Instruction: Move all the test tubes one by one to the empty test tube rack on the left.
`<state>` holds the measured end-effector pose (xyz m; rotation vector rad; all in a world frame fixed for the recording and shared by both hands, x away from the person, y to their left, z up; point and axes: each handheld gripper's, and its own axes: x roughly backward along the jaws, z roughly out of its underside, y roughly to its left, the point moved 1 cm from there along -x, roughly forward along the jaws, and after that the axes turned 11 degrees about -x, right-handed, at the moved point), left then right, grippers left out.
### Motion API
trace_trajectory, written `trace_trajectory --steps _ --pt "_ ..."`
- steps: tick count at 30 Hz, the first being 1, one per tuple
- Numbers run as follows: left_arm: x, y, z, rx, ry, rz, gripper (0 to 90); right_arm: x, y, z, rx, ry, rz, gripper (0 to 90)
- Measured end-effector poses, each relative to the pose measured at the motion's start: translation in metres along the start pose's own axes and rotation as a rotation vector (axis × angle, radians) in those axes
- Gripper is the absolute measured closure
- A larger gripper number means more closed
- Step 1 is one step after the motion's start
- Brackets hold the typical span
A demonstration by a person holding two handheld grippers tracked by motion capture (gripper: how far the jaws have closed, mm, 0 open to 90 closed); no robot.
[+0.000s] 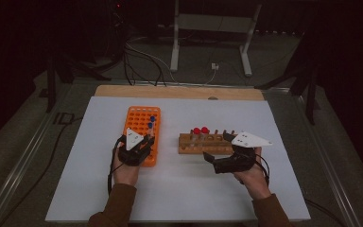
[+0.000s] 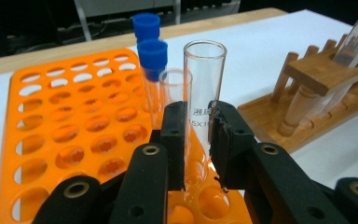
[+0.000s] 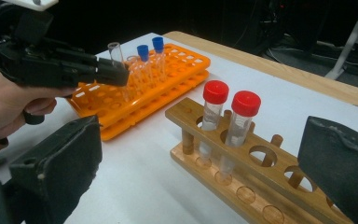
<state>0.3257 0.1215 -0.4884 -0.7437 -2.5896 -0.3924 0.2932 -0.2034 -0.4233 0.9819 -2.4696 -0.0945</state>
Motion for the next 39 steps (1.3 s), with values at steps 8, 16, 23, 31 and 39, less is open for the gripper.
trace_trajectory --steps 8,16,23,31,39 --pt "-0.0041 -0.0012 0.0050 0.015 0.040 0.004 76.6 -0.0001 -0.0004 0.0003 -0.001 0.004 0.001 0.1" --pt "-0.0057 -0.0021 0.0060 0.003 0.066 0.007 76.7 -0.0001 -0.0006 0.0004 -0.005 0.003 -0.003 0.1" --pt "-0.0064 -0.0018 0.0067 0.000 0.082 0.010 76.9 -0.0013 -0.0008 0.0013 -0.004 0.006 -0.003 0.1" --pt "-0.0086 -0.0030 0.0079 -0.017 0.111 0.008 76.9 -0.0040 -0.0012 0.0034 -0.011 0.016 -0.006 0.1" --pt "-0.0088 -0.0036 0.0081 -0.019 0.113 0.011 76.7 -0.0049 -0.0020 0.0041 -0.017 0.017 -0.002 0.1"
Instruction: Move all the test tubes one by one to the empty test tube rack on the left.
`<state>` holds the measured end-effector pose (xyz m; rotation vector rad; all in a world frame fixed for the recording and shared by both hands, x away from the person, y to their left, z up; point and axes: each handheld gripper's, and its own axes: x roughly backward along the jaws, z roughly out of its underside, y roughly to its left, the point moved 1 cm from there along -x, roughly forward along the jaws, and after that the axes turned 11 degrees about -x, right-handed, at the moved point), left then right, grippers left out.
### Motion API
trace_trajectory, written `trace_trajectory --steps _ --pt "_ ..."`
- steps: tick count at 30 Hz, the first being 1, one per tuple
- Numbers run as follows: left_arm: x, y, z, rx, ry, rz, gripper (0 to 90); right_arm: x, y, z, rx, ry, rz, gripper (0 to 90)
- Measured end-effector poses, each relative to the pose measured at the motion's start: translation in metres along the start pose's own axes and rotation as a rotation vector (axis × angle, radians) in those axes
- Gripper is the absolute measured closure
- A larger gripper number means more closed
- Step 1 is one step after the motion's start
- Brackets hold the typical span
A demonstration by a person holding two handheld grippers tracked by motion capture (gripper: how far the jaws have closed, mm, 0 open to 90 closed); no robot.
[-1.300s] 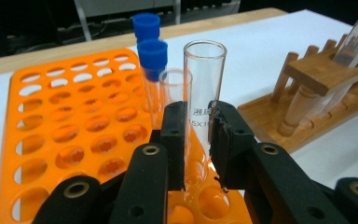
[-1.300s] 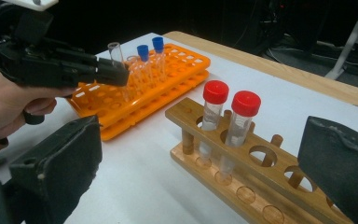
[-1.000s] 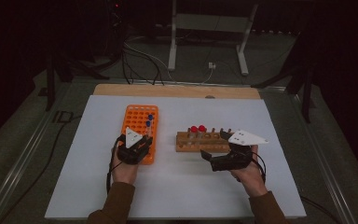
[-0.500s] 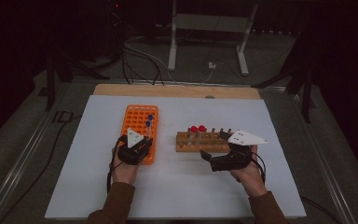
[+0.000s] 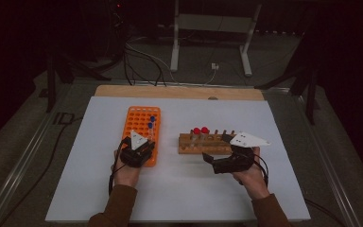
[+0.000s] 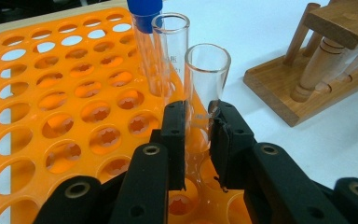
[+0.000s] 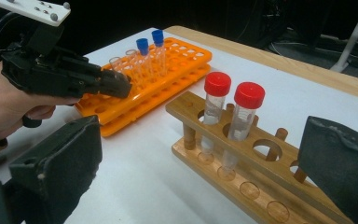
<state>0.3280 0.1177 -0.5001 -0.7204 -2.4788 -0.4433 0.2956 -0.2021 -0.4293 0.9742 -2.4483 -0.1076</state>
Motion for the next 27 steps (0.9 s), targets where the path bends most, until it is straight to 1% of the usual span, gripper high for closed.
trace_trajectory --steps 1,3,6,11,13,15,17,18,19,21,23,25,26,27 --pt "0.000 0.000 0.000 0.007 -0.004 0.003 76.2 0.000 0.000 0.000 0.001 -0.001 0.001 0.1" --pt "0.001 0.002 0.002 0.031 -0.016 0.022 74.0 0.000 -0.001 0.000 -0.003 -0.002 0.000 0.1" --pt "0.003 0.003 0.002 0.035 -0.024 0.025 64.9 0.001 -0.003 0.000 -0.008 -0.003 -0.001 0.1" --pt "0.013 0.005 0.000 0.067 -0.070 0.067 59.4 0.001 -0.004 -0.001 -0.017 -0.009 -0.002 0.1" --pt "0.017 0.006 0.000 0.076 -0.078 0.062 54.2 0.001 -0.005 -0.001 -0.022 -0.011 -0.001 0.1" --pt "0.022 0.008 -0.001 0.099 -0.094 0.069 50.5 0.001 -0.006 -0.001 -0.030 -0.015 0.000 0.1" --pt "0.026 0.009 -0.004 0.118 -0.111 0.068 40.9 0.001 -0.007 -0.001 -0.039 -0.020 0.000 0.2" --pt "0.029 0.009 -0.006 0.125 -0.126 0.078 37.3 0.001 -0.008 -0.001 -0.039 -0.023 0.001 0.2" --pt "0.032 0.009 -0.008 0.121 -0.140 0.082 36.1 0.001 -0.008 -0.001 -0.041 -0.025 0.003 0.2" --pt "0.036 0.007 -0.012 0.111 -0.157 0.083 29.2 0.000 -0.009 -0.001 -0.047 -0.028 0.009 0.2" --pt "0.040 0.006 -0.015 0.110 -0.175 0.095 24.0 0.000 -0.010 -0.001 -0.050 -0.030 0.013 0.2" --pt "0.043 0.005 -0.018 0.111 -0.187 0.094 17.9 -0.001 -0.011 -0.001 -0.056 -0.031 0.017 0.3" --pt "0.045 0.005 -0.019 0.115 -0.193 0.101 16.1 -0.002 -0.012 -0.001 -0.059 -0.030 0.019 1.3" --pt "0.047 0.006 -0.020 0.118 -0.196 0.098 15.2 -0.003 -0.012 -0.001 -0.058 -0.029 0.022 2.0"
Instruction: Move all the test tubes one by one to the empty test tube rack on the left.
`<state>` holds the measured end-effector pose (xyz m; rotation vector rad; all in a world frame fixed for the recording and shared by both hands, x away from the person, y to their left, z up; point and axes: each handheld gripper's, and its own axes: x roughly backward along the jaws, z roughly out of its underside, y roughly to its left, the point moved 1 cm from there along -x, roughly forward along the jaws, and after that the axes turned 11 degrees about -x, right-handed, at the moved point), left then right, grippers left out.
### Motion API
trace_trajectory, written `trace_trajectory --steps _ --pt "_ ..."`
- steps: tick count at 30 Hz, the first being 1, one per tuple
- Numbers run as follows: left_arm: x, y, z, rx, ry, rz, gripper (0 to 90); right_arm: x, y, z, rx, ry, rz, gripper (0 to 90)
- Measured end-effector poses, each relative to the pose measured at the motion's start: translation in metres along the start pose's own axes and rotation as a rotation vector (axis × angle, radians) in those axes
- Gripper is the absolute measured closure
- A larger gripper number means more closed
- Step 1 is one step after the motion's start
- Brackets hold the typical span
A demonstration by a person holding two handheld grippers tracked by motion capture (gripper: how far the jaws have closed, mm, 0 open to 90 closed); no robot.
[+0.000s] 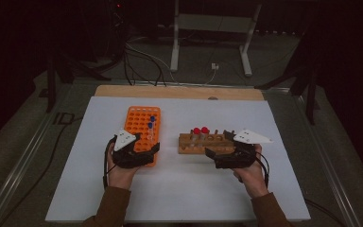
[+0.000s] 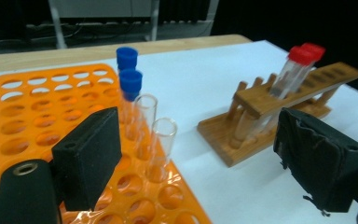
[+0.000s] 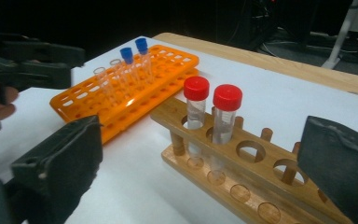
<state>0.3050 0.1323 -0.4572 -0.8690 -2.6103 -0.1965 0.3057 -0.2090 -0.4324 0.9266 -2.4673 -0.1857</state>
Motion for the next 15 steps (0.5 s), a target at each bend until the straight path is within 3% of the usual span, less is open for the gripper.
trace_trajectory --steps 4,10,15 --pt "0.003 0.000 -0.004 0.001 0.010 -0.007 1.6 -0.004 -0.001 -0.004 0.006 0.014 -0.004 2.2" --pt "0.004 -0.004 -0.006 -0.005 0.002 0.007 0.6 -0.013 -0.002 -0.011 0.024 0.022 -0.001 11.6" --pt "0.004 -0.005 -0.008 -0.005 -0.002 0.012 0.6 -0.023 -0.008 -0.014 0.018 0.022 0.037 21.1"
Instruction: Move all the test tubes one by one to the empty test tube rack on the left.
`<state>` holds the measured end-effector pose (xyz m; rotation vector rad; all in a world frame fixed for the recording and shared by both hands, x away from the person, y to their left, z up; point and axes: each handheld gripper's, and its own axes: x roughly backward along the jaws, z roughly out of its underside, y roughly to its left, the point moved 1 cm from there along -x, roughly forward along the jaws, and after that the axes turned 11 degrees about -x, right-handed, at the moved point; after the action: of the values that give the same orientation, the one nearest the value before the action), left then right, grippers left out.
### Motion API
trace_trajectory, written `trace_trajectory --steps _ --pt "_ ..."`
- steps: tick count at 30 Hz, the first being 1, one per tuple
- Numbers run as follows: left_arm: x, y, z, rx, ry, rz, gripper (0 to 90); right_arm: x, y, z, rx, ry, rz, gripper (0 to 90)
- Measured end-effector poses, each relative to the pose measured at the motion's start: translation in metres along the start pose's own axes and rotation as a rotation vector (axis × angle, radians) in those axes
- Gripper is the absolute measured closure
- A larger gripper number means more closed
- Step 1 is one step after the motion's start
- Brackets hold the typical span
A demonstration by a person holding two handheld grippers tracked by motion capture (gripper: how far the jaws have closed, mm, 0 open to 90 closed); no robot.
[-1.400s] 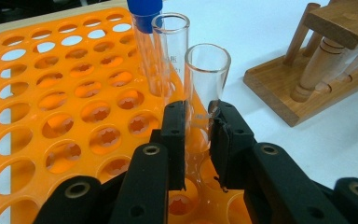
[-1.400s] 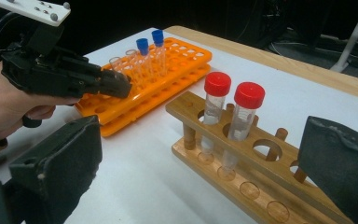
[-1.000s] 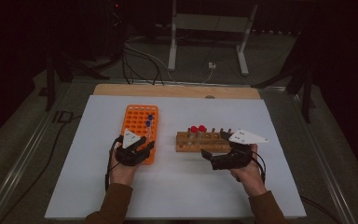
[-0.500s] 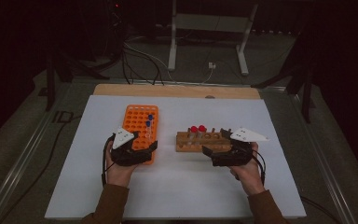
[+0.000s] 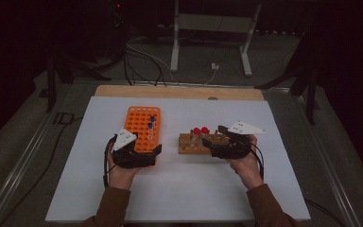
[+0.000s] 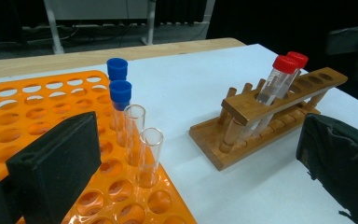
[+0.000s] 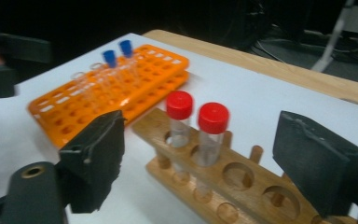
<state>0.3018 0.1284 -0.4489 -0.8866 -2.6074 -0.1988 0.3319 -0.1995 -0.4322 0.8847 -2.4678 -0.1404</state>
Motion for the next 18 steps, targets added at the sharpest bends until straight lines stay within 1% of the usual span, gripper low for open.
trace_trajectory --steps 3,4,5,6,8,11,13,16,18 --pt "0.000 0.001 0.000 0.004 0.000 -0.002 0.6 -0.007 -0.003 0.003 -0.006 0.012 0.029 31.1" --pt "0.000 0.001 0.000 0.006 0.001 -0.002 0.6 -0.010 -0.003 0.004 -0.002 0.017 0.040 36.9" --pt "0.000 0.001 0.000 0.007 0.001 -0.002 0.6 -0.013 -0.003 0.005 0.001 0.022 0.041 41.3" --pt "0.000 0.001 0.000 0.009 0.000 -0.001 0.6 -0.015 -0.003 0.006 0.011 0.025 0.045 44.0" --pt "0.000 0.000 0.000 0.009 0.001 0.001 0.6 -0.021 -0.003 0.008 0.021 0.030 0.071 50.1" --pt "-0.001 0.000 0.001 0.007 0.003 0.003 0.6 -0.028 -0.004 0.009 0.008 0.036 0.091 55.1" --pt "-0.001 -0.001 0.001 0.006 0.004 0.005 0.6 -0.033 -0.005 0.010 0.002 0.046 0.096 57.9" --pt "-0.001 -0.001 0.001 0.005 0.005 0.005 0.6 -0.039 -0.006 0.013 0.004 0.057 0.100 63.0" --pt "-0.002 -0.001 0.001 0.006 0.005 0.004 0.6 -0.042 -0.006 0.013 0.010 0.059 0.102 64.9"
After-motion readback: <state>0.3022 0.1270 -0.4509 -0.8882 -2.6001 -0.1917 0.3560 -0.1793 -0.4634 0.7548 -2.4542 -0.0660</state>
